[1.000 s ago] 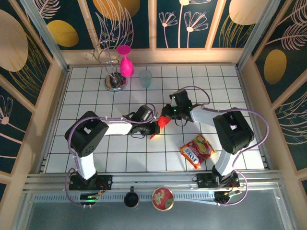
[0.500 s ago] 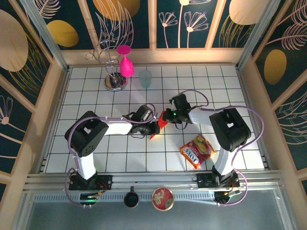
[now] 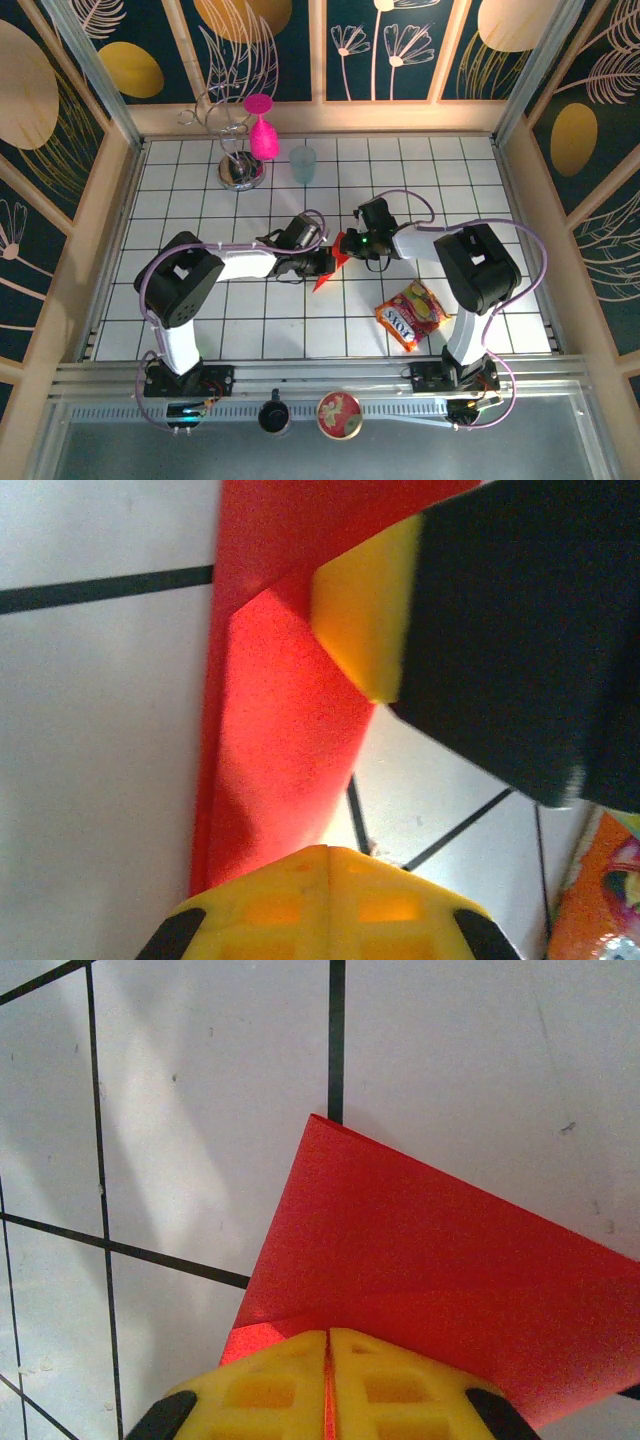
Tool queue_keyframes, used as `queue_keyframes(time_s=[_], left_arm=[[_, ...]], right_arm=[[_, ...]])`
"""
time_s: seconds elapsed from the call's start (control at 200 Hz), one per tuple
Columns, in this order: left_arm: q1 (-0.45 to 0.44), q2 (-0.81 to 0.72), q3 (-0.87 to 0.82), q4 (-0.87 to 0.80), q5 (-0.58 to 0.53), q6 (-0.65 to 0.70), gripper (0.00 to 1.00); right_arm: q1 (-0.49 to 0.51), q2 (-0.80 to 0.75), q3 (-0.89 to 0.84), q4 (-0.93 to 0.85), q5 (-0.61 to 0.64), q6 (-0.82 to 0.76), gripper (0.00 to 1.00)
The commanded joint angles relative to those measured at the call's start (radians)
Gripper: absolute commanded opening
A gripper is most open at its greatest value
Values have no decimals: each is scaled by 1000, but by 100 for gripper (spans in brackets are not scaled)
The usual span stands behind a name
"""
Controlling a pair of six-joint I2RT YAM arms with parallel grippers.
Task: Fold a paper plane with a square sheet of paper (pick it up from the middle)
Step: Fold the wing for the fifth time at the center of the table.
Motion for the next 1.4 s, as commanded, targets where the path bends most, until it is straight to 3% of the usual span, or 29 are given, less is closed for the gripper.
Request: queue_keyframes(time_s=[0.0,0.28,0.551,0.811,1.001,1.171,1.307,1.392], left_arm=[[9,37,16,-69,-19,-16,0],[10,45,-28,-127,-29,-25,0],[10,32,-88,-102,-8,-48,0],[9,23,-69,-106,3,-31,0],[11,-21,42,-116,5,-1,0],[38,-108,97,-96,-19,-4,16],[84,-206,42,-65,-46,-14,35],[113,-261,-20,-44,-69,-14,45]], right_arm=[[8,17,-28,5,16,-20,11],[-27,16,-79,81,-2,-20,10],[-166,28,-95,154,-3,-26,10],[-237,43,-26,114,24,-60,10],[-236,-71,-3,35,57,-74,11],[-217,-179,18,-83,100,-56,17],[-158,-230,28,-163,149,-26,42],[-107,-241,49,-205,150,12,49]])
